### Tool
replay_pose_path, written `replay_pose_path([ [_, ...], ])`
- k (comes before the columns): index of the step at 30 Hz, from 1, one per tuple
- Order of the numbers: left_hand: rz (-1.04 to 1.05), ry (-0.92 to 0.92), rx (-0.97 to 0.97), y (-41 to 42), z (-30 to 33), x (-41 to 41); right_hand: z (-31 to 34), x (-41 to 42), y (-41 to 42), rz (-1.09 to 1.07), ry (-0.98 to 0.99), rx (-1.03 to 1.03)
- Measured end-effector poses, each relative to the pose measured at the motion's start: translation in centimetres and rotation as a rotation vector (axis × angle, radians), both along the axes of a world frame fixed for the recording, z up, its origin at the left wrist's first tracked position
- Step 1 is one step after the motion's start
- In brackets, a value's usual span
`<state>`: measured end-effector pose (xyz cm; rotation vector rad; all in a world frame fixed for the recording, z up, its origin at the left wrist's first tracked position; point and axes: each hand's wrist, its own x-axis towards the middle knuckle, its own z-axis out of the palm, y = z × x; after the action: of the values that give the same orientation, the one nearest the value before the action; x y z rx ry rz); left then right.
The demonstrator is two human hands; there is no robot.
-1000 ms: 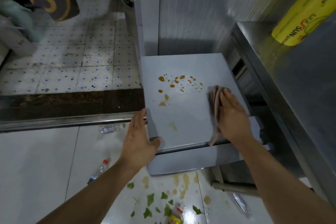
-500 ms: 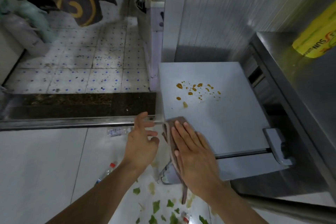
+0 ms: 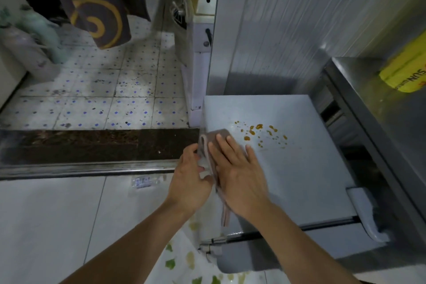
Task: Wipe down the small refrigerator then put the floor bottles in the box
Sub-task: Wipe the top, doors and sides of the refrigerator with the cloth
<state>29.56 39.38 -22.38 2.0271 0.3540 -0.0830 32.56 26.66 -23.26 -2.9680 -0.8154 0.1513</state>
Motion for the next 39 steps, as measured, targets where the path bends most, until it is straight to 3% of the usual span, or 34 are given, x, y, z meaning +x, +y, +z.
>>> replay_pose_path([
  [6, 0.010, -0.027, 0.067, -0.9, -0.3, 1.8, 0.0, 5.5, -1.8, -0.130, 0.022, 0.012],
  [13, 0.052, 0.032, 0.203, -3.2, 0.0, 4.9, -0.5, 7.5, -14.9, -0.525, -0.038, -0.088],
  [16, 0.060, 0.037, 0.220, -3.6, -0.1, 4.9, -0.2, 7.7, -15.0, -0.626, -0.031, -0.025],
  [21, 0.090, 0.063, 0.301, -4.1, -0.3, 4.9, -0.3, 6.0, -6.3, -0.283, -0.042, 0.036],
  [24, 0.136, 0.066, 0.380, -5.1, -0.4, 5.7, -0.5, 5.2, -5.8, -0.185, -0.022, 0.050],
  [28, 0.200, 0.076, 0.455, -6.4, -0.9, 7.1, -0.2, 6.4, -14.1, -0.371, -0.111, -0.108],
  [31, 0.235, 0.071, 0.504, -6.9, -1.4, 7.6, 0.2, 7.7, -18.1, -0.574, -0.033, -0.001],
  [39, 0.278, -0.001, 0.607, -7.3, -2.1, 7.6, -0.2, 15.3, -15.9, -0.450, -0.046, 0.001],
])
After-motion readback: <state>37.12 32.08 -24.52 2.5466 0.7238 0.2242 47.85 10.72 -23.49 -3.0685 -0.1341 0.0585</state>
